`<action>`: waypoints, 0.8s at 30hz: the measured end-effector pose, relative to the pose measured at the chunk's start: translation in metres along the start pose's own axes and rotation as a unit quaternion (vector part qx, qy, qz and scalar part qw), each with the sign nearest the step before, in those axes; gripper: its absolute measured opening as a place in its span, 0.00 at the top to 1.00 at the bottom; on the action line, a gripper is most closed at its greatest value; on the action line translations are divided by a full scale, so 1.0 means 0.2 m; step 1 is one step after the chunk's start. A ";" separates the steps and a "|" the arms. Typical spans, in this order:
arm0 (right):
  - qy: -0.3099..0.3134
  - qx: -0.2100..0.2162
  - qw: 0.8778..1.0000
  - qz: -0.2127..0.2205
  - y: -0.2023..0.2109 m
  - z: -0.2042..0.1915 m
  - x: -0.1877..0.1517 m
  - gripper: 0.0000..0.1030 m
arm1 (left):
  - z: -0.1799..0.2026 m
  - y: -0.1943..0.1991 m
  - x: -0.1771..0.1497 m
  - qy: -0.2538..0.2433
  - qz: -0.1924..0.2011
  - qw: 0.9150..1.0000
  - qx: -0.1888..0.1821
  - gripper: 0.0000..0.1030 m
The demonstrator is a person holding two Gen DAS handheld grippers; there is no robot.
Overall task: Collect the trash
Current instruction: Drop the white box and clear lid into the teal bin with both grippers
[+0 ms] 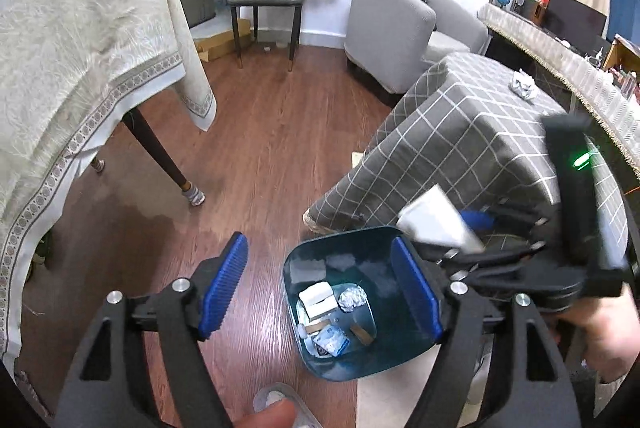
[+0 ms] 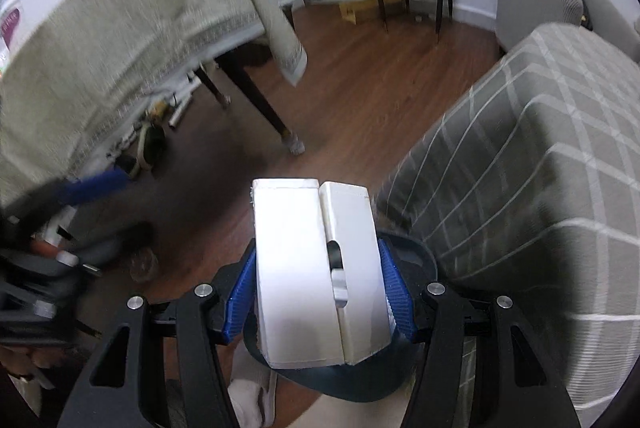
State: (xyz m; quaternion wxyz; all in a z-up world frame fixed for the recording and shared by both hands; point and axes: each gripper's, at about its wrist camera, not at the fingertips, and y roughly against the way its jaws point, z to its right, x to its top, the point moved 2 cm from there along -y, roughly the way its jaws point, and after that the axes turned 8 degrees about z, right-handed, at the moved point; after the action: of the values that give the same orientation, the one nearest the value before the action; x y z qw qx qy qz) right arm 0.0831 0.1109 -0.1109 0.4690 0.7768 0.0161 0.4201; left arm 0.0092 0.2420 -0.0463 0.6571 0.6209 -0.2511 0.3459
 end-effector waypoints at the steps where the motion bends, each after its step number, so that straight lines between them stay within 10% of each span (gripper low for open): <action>1: 0.001 -0.002 1.000 -0.009 -0.03 0.00 -0.01 0.43 | 0.00 0.01 0.00 -0.003 0.005 1.000 0.000 0.28; 24: 0.032 -0.048 0.989 -0.139 -0.40 0.03 -0.36 0.36 | 0.14 0.25 0.15 -0.019 0.102 0.994 -0.036 0.51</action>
State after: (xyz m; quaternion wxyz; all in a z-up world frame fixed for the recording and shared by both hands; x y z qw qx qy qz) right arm 0.0705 0.1212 -0.2166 0.5587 0.7300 0.1186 0.3753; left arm -0.0068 0.2180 0.0122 0.6358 0.5744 -0.3373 0.3900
